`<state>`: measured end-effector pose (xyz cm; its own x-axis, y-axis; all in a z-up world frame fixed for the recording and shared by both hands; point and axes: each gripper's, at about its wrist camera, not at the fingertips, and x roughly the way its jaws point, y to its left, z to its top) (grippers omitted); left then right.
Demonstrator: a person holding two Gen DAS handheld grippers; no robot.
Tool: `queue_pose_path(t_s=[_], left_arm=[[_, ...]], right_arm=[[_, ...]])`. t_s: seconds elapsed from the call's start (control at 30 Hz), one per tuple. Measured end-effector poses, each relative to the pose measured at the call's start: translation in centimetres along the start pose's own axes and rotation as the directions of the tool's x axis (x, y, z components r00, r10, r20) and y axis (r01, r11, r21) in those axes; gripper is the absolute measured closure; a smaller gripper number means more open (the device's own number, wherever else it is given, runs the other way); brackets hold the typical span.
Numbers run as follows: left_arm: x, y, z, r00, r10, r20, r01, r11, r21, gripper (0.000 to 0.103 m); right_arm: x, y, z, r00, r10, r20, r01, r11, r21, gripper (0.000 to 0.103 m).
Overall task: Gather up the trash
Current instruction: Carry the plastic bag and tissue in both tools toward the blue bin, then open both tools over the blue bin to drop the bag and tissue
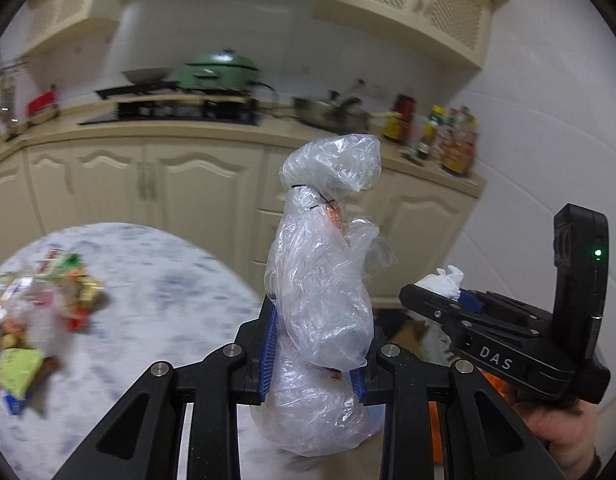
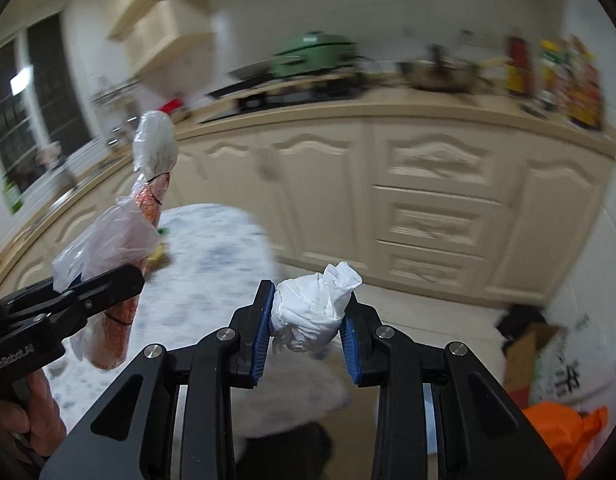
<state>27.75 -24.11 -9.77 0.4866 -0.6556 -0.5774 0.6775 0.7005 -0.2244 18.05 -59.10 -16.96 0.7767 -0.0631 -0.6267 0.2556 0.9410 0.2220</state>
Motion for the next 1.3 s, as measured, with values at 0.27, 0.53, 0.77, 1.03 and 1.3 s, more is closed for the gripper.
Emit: queue_pose_path(t_s=[0.27,0.53,0.77,1.03,1.3], left_arm=[[12.1,-6.8,-2.8,0.954,-0.143,-0.265,0.148,0.989,0.001,0.076],[25.2,-8.6,-4.8,0.866,-0.109,-0.487,0.122,0.993,-0.006,0.076],[35.5,-10.1,-5.4,0.809,-0.068,-0.584,0.078,0.997,-0.007,0.067],[35.3,-12.4,-3.5,0.856,0.092,-0.509,-0.032,0.992,0.125,0.004],[28.6,-15.3,-4.9,0.895,0.186,-0.406,-0.108,0.972,0.207,0.001]], right_arm=[[1.6,-10.1,-3.1,0.987,-0.124,-0.099,0.137,0.980,0.141,0.072],[7.6,-18.3,-8.3,0.964,-0.090,-0.249,0.163,0.944,0.287,0.072],[11.3,-23.2,-11.5,0.935,-0.071,-0.348,0.210,0.900,0.382,0.068],[11.2,-24.7,-13.0,0.929,-0.093,-0.359,0.252,0.867,0.429,0.014],[9.3,-23.6,-12.8,0.934,-0.135,-0.332,0.281,0.850,0.445,0.000]])
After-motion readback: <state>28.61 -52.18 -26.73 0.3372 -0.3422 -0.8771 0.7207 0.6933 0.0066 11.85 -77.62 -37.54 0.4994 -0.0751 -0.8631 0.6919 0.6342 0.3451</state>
